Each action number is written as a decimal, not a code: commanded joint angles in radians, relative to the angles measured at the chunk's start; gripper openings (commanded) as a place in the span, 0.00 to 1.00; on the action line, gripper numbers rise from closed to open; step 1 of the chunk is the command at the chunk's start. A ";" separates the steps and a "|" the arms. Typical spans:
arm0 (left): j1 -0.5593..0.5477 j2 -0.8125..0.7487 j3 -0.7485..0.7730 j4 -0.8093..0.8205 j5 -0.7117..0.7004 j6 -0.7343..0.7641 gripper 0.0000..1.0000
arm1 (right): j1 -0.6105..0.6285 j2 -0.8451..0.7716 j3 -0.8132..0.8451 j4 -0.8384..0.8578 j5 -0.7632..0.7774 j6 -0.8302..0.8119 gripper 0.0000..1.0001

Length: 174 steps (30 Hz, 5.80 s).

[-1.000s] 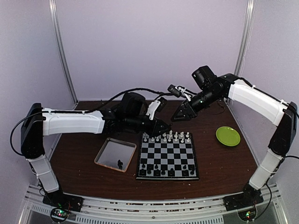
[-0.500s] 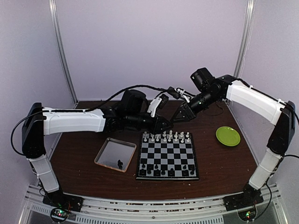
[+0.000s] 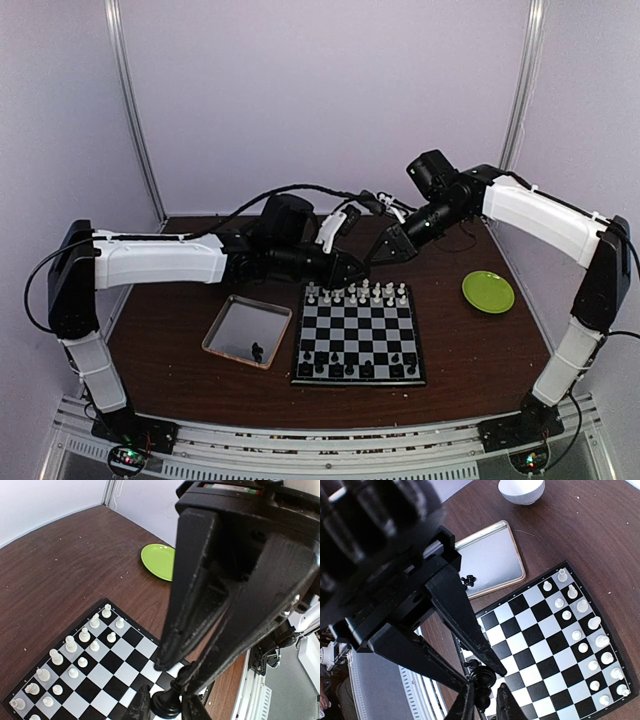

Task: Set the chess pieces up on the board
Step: Pass from the left arm to the right, then place the bishop on c8, then pick up the pawn from the storage box.

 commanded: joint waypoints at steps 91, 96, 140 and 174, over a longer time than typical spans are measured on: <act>0.030 -0.344 -0.334 -0.117 -0.542 0.061 0.78 | 0.375 -0.037 -0.531 0.169 0.524 -0.343 0.12; 0.030 -0.339 -0.335 -0.116 -0.539 0.060 0.78 | 0.375 -0.030 -0.531 0.168 0.529 -0.344 0.15; 0.202 -0.148 -0.259 -0.820 -0.213 0.076 0.49 | 0.053 -0.337 -0.529 0.153 0.351 -0.346 0.30; 0.167 -0.001 -0.192 -0.839 -0.270 0.070 0.24 | 0.050 -0.302 -0.529 0.144 0.359 -0.354 0.30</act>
